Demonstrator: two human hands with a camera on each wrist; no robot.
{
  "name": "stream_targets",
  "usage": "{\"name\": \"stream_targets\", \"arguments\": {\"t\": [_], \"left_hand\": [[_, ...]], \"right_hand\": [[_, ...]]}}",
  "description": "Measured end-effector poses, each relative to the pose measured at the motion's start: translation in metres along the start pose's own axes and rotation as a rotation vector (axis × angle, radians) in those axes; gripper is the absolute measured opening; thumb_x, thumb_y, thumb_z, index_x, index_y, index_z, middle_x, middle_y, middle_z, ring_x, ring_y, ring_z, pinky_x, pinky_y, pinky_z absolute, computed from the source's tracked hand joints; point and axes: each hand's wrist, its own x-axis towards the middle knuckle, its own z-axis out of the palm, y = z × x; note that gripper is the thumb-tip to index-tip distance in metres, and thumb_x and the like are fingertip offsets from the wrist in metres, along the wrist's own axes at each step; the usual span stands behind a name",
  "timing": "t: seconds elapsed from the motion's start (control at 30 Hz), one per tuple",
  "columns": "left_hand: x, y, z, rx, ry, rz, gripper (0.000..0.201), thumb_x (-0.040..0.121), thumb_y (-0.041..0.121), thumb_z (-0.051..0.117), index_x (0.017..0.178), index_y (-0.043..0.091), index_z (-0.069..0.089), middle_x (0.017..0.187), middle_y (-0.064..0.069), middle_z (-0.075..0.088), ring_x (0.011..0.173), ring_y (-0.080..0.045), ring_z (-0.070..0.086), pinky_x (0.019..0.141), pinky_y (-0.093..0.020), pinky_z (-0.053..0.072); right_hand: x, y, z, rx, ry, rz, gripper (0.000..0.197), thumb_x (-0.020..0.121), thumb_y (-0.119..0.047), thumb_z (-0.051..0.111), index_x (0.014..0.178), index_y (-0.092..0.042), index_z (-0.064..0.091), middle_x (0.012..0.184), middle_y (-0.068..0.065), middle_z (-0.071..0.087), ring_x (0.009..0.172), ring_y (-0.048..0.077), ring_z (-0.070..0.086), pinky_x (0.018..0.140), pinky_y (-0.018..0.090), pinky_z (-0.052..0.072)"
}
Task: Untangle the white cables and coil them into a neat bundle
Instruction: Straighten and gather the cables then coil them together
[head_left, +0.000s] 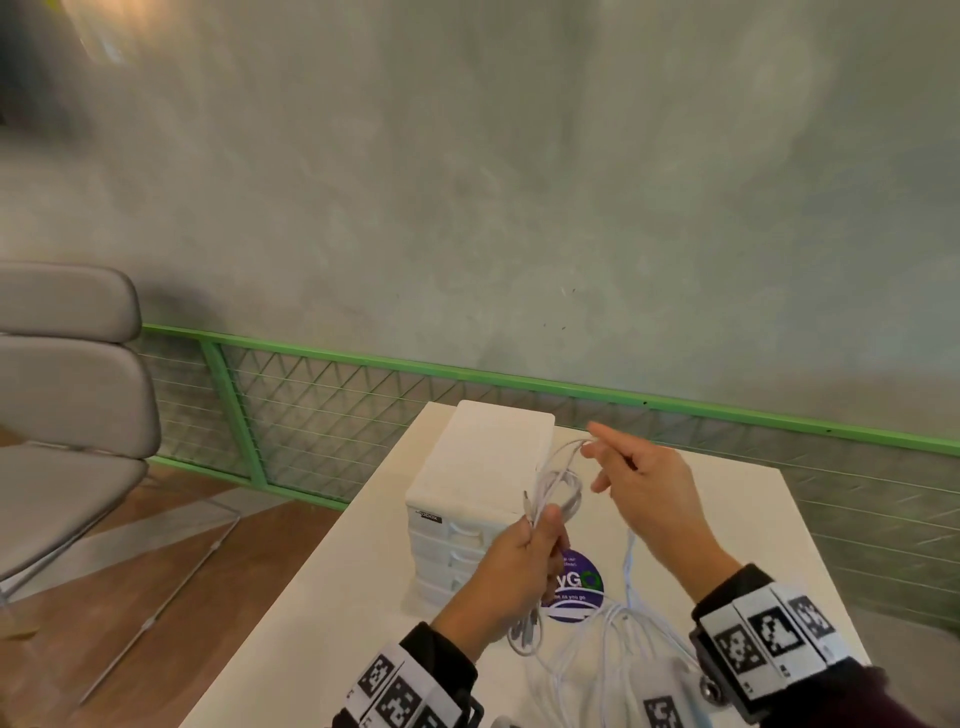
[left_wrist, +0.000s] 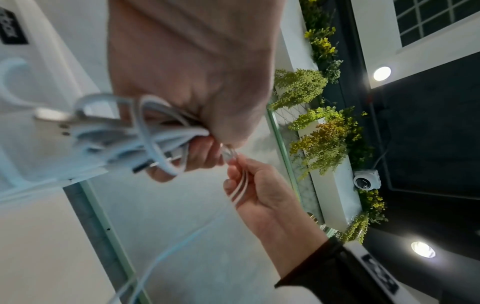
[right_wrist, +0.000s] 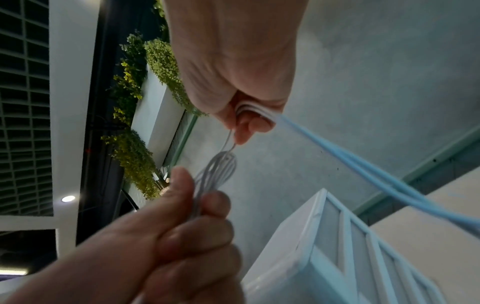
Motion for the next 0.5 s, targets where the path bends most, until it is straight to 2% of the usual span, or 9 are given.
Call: {"name": "stream_targets", "arguments": {"t": [0.07, 0.1, 0.13, 0.27, 0.33, 0.43, 0.5], "left_hand": [[0.000, -0.004, 0.005, -0.055, 0.077, 0.020, 0.042, 0.097, 0.045, 0.029, 0.072, 0.014, 0.043, 0.048, 0.008, 0.028, 0.044, -0.007, 0.025, 0.047, -0.022, 0.025], [0.000, -0.005, 0.007, -0.084, 0.119, 0.021, 0.043, 0.097, 0.045, 0.029, 0.072, 0.013, 0.043, 0.047, 0.009, 0.028, 0.043, -0.006, 0.026, 0.047, -0.022, 0.025], [0.000, -0.005, 0.008, -0.101, 0.162, 0.022, 0.043, 0.097, 0.045, 0.029, 0.072, 0.013, 0.044, 0.045, 0.010, 0.030, 0.042, -0.005, 0.027, 0.047, -0.021, 0.026], [0.004, -0.005, 0.008, -0.018, 0.259, 0.056, 0.045, 0.096, 0.048, 0.027, 0.073, 0.014, 0.045, 0.044, 0.007, 0.033, 0.043, -0.006, 0.030, 0.050, -0.024, 0.029], [0.004, -0.006, 0.009, 0.058, 0.262, 0.083, 0.045, 0.095, 0.050, 0.026, 0.074, 0.016, 0.047, 0.048, 0.006, 0.036, 0.047, -0.009, 0.033, 0.054, -0.028, 0.033], [0.003, -0.003, 0.013, 0.163, 0.233, 0.133, 0.047, 0.095, 0.049, 0.023, 0.079, 0.015, 0.052, 0.053, 0.004, 0.040, 0.046, -0.006, 0.039, 0.056, -0.025, 0.037], [0.003, -0.001, 0.016, 0.165, 0.197, 0.170, 0.049, 0.095, 0.046, 0.025, 0.090, 0.008, 0.055, 0.054, 0.003, 0.042, 0.042, -0.002, 0.044, 0.048, -0.015, 0.038]], "right_hand": [[-0.011, 0.003, 0.005, 0.112, -0.001, 0.058, 0.028, 0.091, -0.021, 0.054, 0.116, -0.023, 0.065, 0.070, -0.009, 0.070, 0.056, 0.009, 0.059, 0.067, 0.034, 0.054], [-0.016, 0.003, 0.007, 0.160, 0.000, 0.091, 0.028, 0.090, -0.021, 0.055, 0.117, -0.024, 0.064, 0.071, -0.007, 0.071, 0.057, 0.014, 0.060, 0.069, 0.040, 0.055], [-0.020, 0.004, 0.009, 0.186, -0.006, 0.121, 0.029, 0.090, -0.021, 0.055, 0.118, -0.025, 0.063, 0.071, -0.006, 0.071, 0.056, 0.016, 0.060, 0.069, 0.041, 0.055], [-0.038, 0.009, 0.014, 0.097, -0.101, 0.144, 0.032, 0.092, -0.023, 0.052, 0.123, -0.029, 0.058, 0.074, -0.009, 0.070, 0.043, 0.007, 0.056, 0.061, 0.028, 0.054], [-0.044, 0.011, 0.014, 0.023, -0.157, 0.118, 0.031, 0.093, -0.022, 0.050, 0.122, -0.028, 0.060, 0.075, -0.001, 0.072, 0.041, 0.003, 0.056, 0.061, 0.024, 0.054], [-0.049, 0.010, 0.015, -0.091, -0.227, 0.061, 0.032, 0.096, -0.026, 0.044, 0.125, -0.031, 0.057, 0.079, -0.002, 0.072, 0.050, 0.005, 0.063, 0.063, 0.016, 0.051], [-0.052, 0.006, 0.017, -0.103, -0.235, 0.047, 0.035, 0.097, -0.026, 0.041, 0.129, -0.034, 0.052, 0.089, -0.001, 0.073, 0.063, 0.010, 0.068, 0.068, 0.019, 0.054]]}}
